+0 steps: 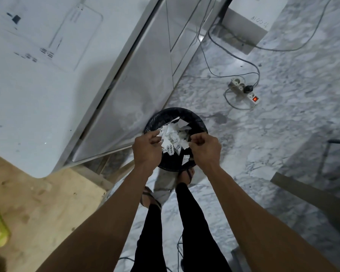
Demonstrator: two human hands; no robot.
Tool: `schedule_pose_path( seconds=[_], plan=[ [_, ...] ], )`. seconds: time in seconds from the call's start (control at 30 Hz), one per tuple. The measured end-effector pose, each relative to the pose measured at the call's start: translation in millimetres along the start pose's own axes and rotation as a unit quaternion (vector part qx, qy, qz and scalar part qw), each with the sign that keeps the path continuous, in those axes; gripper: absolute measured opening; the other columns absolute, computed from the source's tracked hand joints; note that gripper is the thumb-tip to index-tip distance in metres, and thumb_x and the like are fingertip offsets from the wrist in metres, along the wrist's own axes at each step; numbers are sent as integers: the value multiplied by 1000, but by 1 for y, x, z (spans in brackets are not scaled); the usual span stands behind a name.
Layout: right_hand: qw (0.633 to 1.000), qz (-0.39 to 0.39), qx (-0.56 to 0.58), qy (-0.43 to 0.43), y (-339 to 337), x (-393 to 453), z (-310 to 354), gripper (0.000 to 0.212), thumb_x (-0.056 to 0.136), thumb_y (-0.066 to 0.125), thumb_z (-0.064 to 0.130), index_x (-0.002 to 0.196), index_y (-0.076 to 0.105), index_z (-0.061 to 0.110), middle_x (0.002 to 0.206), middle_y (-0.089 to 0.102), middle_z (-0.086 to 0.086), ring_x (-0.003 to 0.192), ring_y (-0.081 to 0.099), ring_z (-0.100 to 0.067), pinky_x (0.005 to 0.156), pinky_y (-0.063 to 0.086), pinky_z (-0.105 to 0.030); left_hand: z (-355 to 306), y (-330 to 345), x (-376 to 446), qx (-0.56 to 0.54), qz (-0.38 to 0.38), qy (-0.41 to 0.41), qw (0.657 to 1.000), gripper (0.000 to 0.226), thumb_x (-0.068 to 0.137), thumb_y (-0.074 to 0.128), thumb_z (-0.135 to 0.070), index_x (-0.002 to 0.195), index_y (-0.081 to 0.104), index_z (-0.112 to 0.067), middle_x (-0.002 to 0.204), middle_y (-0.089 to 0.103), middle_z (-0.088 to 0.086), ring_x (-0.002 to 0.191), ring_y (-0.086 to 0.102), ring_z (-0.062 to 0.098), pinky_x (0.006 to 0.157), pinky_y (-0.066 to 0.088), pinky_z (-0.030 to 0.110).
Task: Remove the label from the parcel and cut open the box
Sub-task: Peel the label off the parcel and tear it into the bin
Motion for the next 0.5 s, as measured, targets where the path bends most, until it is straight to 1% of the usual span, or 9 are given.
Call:
schedule_pose_path(
  seconds=[0.1, 0.17, 0.2, 0.27, 0.33, 0.37, 0.43, 0.5],
  plan=[
    [1000, 0, -3, -1, 0, -1, -1, 15, 81, 69, 6, 92, 73, 14, 79, 70, 5, 77, 67, -9, 77, 54, -20, 1, 0, 0, -39, 8, -12, 999, 38, 80, 76, 4, 116, 67, -5, 89, 70, 0, 79, 67, 4, 73, 55, 11],
    [1000, 2, -6, -1, 0, -1, -1, 14, 82, 69, 6, 94, 73, 13, 80, 70, 4, 79, 68, -10, 78, 55, -22, -2, -1, -1, -42, 4, -11, 999, 34, 77, 80, 1, 108, 68, -4, 93, 69, 5, 76, 64, 2, 64, 52, 7],
    [1000, 3, -5, -1, 0, -1, -1, 15, 82, 69, 6, 94, 73, 12, 80, 70, 3, 79, 68, -11, 78, 55, -23, -3, -3, -1, -30, -7, -6, 1000, 31, 75, 82, -1, 103, 69, -5, 89, 69, 4, 73, 62, 2, 62, 52, 7],
    [1000, 5, -6, 0, 1, 0, -1, 15, 82, 69, 7, 95, 74, 11, 80, 71, 3, 79, 68, -11, 79, 55, -23, -6, -8, -2, 1, -34, 4, 999, 25, 72, 86, -5, 91, 70, -7, 76, 66, -2, 65, 59, 1, 60, 50, 7],
    [1000, 6, -5, 2, 1, 0, -1, 15, 82, 69, 8, 95, 74, 12, 81, 71, 3, 79, 68, -10, 79, 55, -23, -7, -9, -2, 24, -46, 9, 999, 17, 74, 84, -6, 83, 70, -10, 69, 63, -7, 59, 57, -1, 62, 51, 8],
    [1000, 6, -3, 3, 0, 0, 0, 14, 82, 70, 8, 95, 74, 13, 81, 71, 3, 79, 68, -10, 79, 56, -24, -7, -10, -2, 31, -47, 9, 998, 15, 75, 83, -6, 81, 71, -11, 68, 64, -8, 59, 58, -1, 67, 54, 12],
    [1000, 8, -2, 3, 0, 0, 0, 14, 82, 70, 8, 94, 74, 13, 82, 72, 2, 79, 69, -11, 79, 56, -24, -8, -10, -2, 37, -44, 13, 998, 12, 79, 79, -4, 83, 72, -14, 71, 67, -8, 64, 62, 1, 76, 57, 21],
    [1000, 9, -5, 1, 0, 0, 0, 14, 82, 69, 8, 95, 73, 13, 83, 73, 1, 80, 69, -11, 80, 56, -25, -8, -10, -2, 38, -40, 18, 998, 12, 82, 75, -3, 86, 73, -14, 74, 69, -6, 68, 65, 4, 79, 58, 25]
  ],
)
Point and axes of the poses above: each hand's wrist, its own x-axis towards the middle knuckle, its own y-axis out of the palm, z = x × y, the point moved 7 cm from there along x, towards the middle knuckle
